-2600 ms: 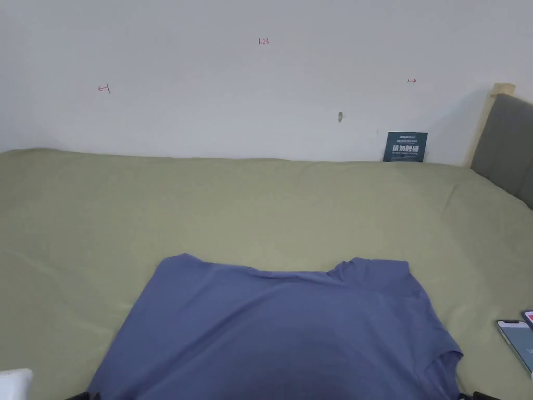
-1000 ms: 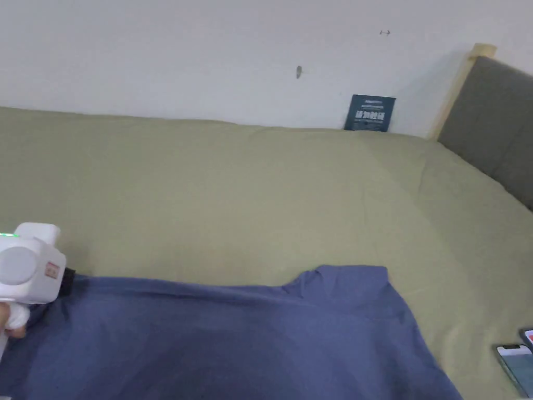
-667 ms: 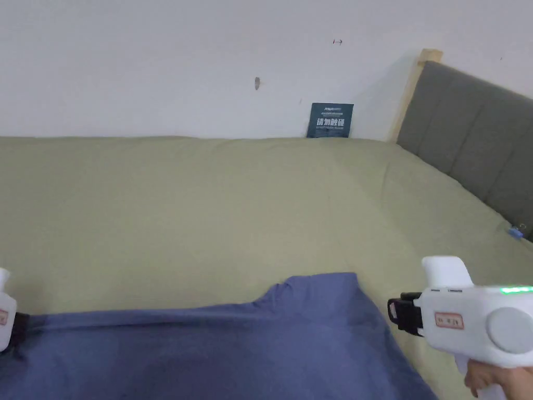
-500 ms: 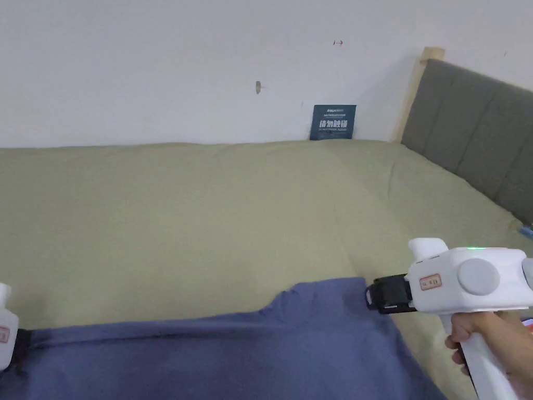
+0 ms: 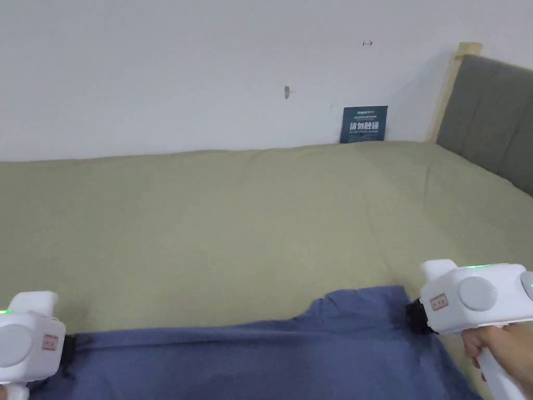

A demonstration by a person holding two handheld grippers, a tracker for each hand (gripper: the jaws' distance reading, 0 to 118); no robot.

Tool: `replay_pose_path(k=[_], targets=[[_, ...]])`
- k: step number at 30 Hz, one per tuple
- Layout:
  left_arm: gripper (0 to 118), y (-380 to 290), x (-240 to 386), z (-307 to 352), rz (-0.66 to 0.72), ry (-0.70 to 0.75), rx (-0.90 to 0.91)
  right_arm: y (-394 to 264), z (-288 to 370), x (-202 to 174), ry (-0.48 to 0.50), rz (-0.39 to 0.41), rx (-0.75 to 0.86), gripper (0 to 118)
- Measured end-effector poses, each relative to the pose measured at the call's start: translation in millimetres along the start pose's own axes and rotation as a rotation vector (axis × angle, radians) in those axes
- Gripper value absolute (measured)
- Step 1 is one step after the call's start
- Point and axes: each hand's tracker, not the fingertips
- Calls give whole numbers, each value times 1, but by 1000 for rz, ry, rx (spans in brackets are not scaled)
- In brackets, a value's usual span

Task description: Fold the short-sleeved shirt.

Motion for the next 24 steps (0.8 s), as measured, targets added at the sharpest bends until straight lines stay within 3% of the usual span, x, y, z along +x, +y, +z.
replay_pose_path(k=[3, 6, 12, 16, 24], targets=[[3, -1, -7, 22, 32, 11, 11, -3, 26, -1, 35, -10, 32, 0], [3, -2, -22, 71, 50, 13, 106, -1, 67, -2, 36, 28, 125, 0], [3, 10, -53, 196, 69, 21, 232, 10, 199, -9, 100, 32, 289, 0], [3, 14, -68, 286, 80, 28, 340, 14, 287, -19, 103, 67, 407, 0], [3, 20, -88, 435, 111, 62, 519, 27, 437, -25, 124, 54, 623, 0]])
